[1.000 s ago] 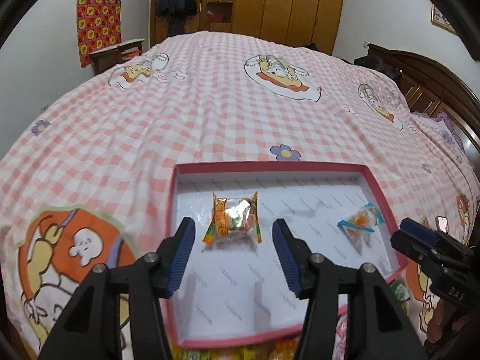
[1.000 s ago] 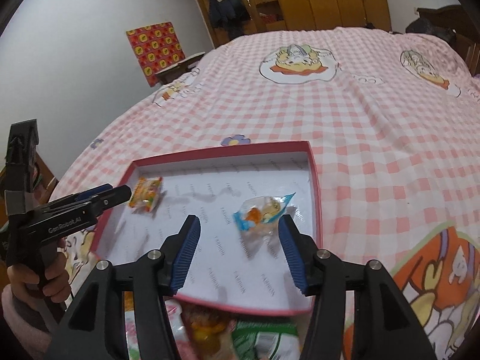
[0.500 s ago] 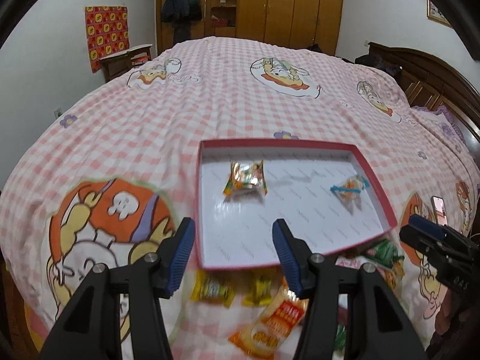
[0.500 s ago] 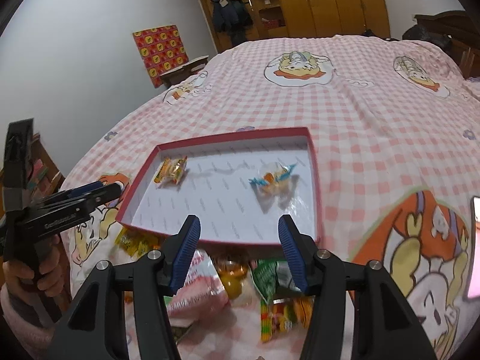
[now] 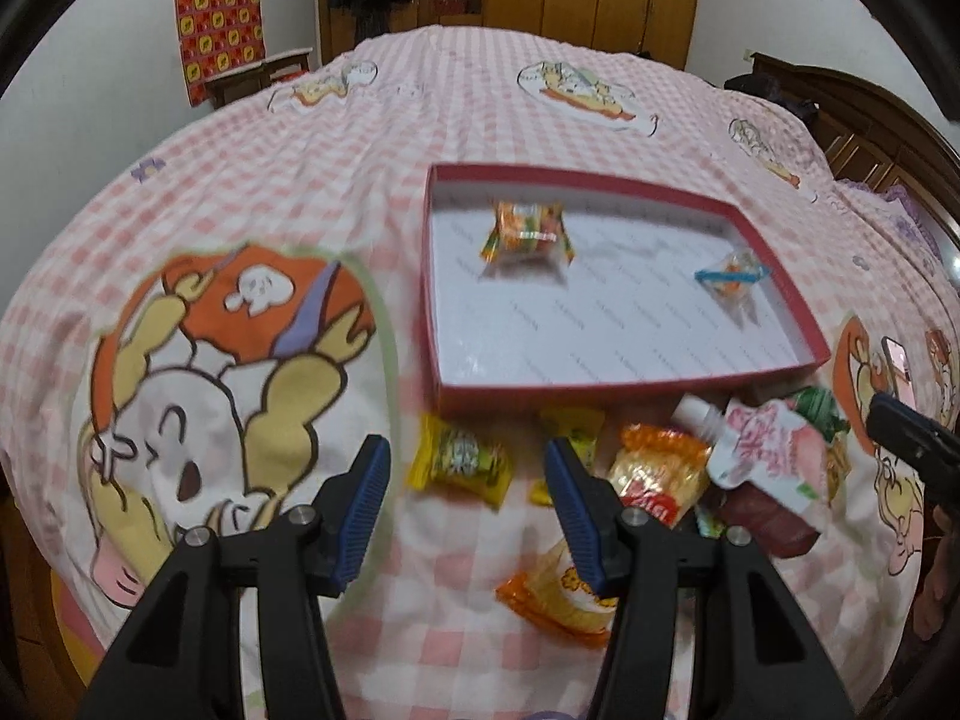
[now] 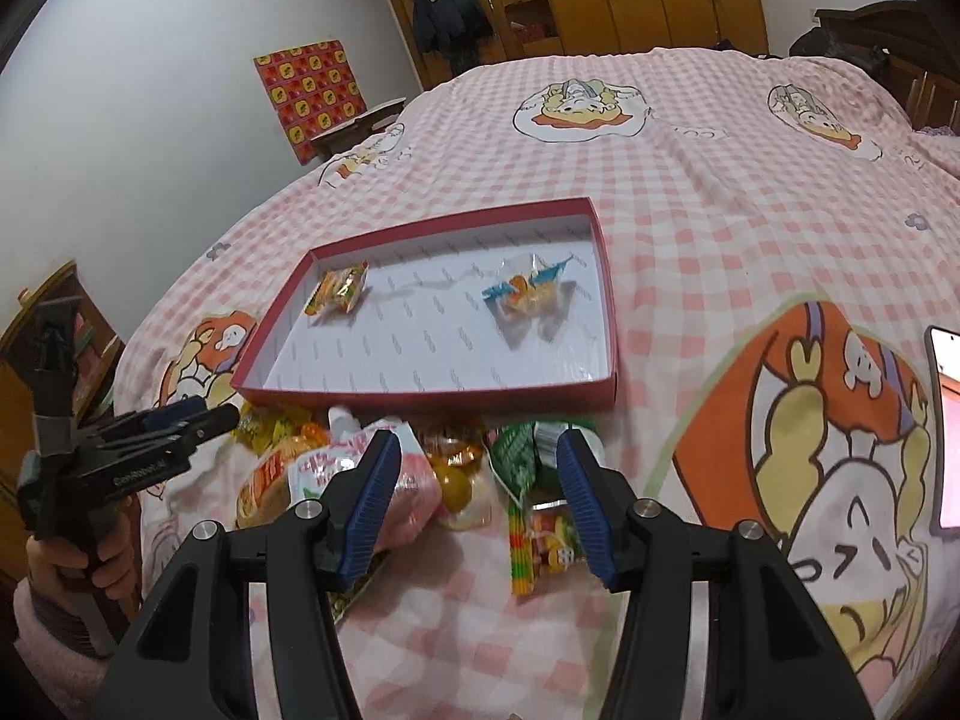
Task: Organize snacks
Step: 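Grasp the yellow-green snack pack with the left tool while the right tool grasps the pink juice pouch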
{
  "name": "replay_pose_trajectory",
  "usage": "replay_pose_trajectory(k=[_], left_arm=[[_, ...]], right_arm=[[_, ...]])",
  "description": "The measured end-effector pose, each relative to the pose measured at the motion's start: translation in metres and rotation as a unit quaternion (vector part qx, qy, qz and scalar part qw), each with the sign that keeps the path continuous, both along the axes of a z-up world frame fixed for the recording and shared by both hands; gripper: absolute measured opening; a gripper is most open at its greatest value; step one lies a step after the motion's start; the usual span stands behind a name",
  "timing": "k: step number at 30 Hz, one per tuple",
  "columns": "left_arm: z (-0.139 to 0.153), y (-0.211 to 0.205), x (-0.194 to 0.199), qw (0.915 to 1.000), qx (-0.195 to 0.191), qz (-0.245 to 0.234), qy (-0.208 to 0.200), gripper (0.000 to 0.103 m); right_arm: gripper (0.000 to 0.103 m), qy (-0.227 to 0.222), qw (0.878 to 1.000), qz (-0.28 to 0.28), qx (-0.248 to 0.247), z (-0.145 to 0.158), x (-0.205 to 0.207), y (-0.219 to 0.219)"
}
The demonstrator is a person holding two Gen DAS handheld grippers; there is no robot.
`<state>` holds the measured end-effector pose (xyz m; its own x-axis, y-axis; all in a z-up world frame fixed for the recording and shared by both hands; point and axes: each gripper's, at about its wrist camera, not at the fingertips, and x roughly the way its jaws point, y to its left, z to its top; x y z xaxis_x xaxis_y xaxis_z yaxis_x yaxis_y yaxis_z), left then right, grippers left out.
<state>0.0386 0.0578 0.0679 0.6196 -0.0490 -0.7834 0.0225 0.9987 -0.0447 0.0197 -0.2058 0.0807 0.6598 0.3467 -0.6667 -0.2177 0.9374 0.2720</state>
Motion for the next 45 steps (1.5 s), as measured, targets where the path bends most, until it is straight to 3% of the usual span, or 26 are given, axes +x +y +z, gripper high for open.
replay_pose_trajectory(k=[11,23,32,35,37,45], left_arm=[[-0.018,0.003,0.008,0.9998,-0.018,-0.003,0.008,0.057],[-0.03,0.002,0.016,1.0,-0.003,0.007,0.003,0.056],[-0.035,0.012,0.016,0.9995,-0.026,0.019,0.006,0.044],[-0.035,0.017,0.015,0.9992,-0.032,0.023,0.004,0.036],[-0.035,0.019,0.015,0.9991,-0.035,0.023,0.004,0.035],[-0.038,0.017,0.015,0.9995,-0.028,0.01,0.007,0.035]], right_arm=[[0.056,0.009,1.0,0.005,0.004,-0.011,-0.009,0.003],[0.056,0.008,1.0,0.018,0.001,-0.009,-0.013,0.018],[0.056,0.02,0.999,0.05,-0.002,-0.011,-0.011,0.044],[0.066,0.015,0.999,0.05,-0.013,-0.012,-0.009,0.052],[0.079,0.013,0.998,0.054,-0.014,-0.015,-0.008,0.056],[0.08,0.013,0.997,0.063,-0.042,-0.027,0.0,0.068]])
